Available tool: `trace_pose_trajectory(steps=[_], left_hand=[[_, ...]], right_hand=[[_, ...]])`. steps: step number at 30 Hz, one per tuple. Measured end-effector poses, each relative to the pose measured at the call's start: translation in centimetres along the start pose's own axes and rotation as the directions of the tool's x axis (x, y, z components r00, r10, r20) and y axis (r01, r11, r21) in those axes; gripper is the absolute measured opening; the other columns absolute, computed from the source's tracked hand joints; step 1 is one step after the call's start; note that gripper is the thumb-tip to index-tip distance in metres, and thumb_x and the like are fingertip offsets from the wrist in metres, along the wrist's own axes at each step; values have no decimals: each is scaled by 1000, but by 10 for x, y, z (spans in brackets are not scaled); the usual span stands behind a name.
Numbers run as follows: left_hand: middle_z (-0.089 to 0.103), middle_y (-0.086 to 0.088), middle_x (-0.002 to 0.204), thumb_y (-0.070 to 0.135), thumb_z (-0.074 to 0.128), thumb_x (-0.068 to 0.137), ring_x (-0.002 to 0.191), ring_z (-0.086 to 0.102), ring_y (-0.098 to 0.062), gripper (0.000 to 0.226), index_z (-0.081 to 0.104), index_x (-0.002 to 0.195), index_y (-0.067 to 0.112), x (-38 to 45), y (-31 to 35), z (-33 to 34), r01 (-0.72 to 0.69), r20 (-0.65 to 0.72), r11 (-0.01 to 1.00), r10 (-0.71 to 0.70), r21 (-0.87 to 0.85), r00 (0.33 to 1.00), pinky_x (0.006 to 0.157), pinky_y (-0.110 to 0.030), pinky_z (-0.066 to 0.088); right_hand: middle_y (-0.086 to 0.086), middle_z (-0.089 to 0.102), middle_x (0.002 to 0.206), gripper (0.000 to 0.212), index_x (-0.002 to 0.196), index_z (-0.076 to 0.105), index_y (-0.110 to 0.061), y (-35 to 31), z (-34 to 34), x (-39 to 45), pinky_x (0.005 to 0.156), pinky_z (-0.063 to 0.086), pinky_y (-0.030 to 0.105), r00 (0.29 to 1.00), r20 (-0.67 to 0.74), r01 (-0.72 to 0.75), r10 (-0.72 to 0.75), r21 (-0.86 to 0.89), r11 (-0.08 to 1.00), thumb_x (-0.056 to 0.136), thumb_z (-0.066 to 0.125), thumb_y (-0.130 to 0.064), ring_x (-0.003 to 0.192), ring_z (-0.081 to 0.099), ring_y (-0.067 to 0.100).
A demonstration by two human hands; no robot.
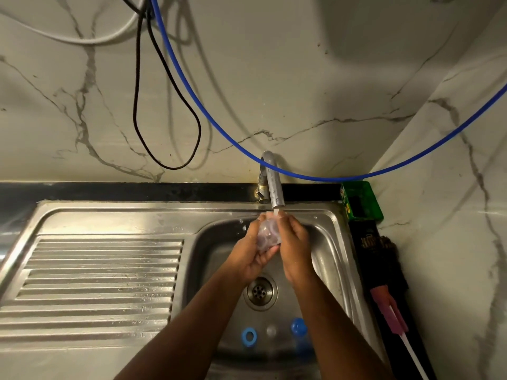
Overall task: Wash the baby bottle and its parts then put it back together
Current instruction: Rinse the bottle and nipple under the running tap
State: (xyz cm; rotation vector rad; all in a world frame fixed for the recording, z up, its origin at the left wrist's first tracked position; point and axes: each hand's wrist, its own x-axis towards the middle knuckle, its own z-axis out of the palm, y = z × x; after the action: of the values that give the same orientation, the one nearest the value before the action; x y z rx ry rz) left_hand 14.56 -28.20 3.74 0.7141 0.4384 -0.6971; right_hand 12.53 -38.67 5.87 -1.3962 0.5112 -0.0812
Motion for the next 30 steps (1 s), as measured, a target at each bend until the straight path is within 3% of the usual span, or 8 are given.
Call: trace_pose_trajectory(steps=[4, 9, 12, 15, 19, 23, 27, 30], left_hand=[[70, -25, 124, 49, 69, 94, 85, 77, -23, 65, 63, 137, 0, 1, 1, -4, 17, 11, 1000, -17, 7, 1000, 69, -26, 66], [70, -26, 118, 46, 68, 95, 81, 78, -23, 68, 59, 142, -3, -4, 2, -4, 35, 78, 996, -28, -83, 997, 64, -26, 65], [74, -24, 110, 45, 64, 95, 79, 76, -23, 55, 66, 128, 1, -11, 2, -2, 26, 16, 1000, -26, 3, 1000, 65, -26, 66], [75, -21, 115, 42, 73, 89, 92, 77, -28, 57, 62, 131, 6, -12, 1, 3, -117, -49, 978, 128, 175, 991, 75, -34, 66], [72, -16, 121, 24, 80, 90, 103, 76, -30, 52, 56, 135, 14, -7, 4, 4, -338, -48, 843, 392, 419, 919, 80, -37, 64], [73, -17, 115, 33, 67, 100, 104, 72, -34, 38, 63, 129, 9, -5, -5, 1, -352, 75, 845, 352, 402, 933, 85, -41, 61], [69, -16, 124, 25, 67, 101, 109, 71, -31, 38, 58, 138, 21, -6, -8, -15, -338, 215, 797, 264, 501, 940, 95, -51, 58], [70, -9, 123, 20, 83, 87, 107, 73, -22, 65, 49, 142, 22, -7, -12, -20, -289, 187, 684, 221, 670, 957, 91, -43, 62]], right_hand=[[-2, 77, 110, 20, 114, 73, -29, -1, -2, -1, 80, 62, 30, 1000, 31, -4, 3, 25, 1000, 98, 65, -39, 100, 74, 14], [-9, 72, 117, 26, 123, 69, -33, 8, 3, -7, 78, 59, 23, 999, 45, 22, -20, -42, 999, 99, 63, -41, 105, 71, 10], [-2, 74, 113, 27, 120, 71, -25, 4, -5, -5, 70, 58, 22, 999, 29, 29, -27, -53, 998, 106, 52, -37, 94, 74, 10], [-6, 75, 107, 28, 116, 69, -33, 3, -9, -6, 73, 59, 24, 999, 18, 50, -48, -152, 987, 106, 46, -45, 95, 73, 11], [-17, 73, 111, 32, 126, 65, -41, 18, -20, -13, 80, 58, 20, 993, 84, 100, -81, -263, 960, 99, 53, -52, 102, 71, 1], [-9, 75, 111, 21, 121, 65, -30, 35, -27, -17, 79, 62, 27, 995, 92, 49, -31, -205, 977, 102, 62, -22, 97, 74, 7], [-13, 73, 112, 17, 117, 68, -36, 33, -44, -14, 81, 57, 18, 995, -10, 91, -98, -297, 950, 100, 62, -36, 104, 70, 6], [-11, 70, 122, 49, 138, 60, -34, 28, -43, -9, 90, 61, 30, 998, 67, 14, 2, -234, 972, 92, 67, -49, 110, 69, 8]])
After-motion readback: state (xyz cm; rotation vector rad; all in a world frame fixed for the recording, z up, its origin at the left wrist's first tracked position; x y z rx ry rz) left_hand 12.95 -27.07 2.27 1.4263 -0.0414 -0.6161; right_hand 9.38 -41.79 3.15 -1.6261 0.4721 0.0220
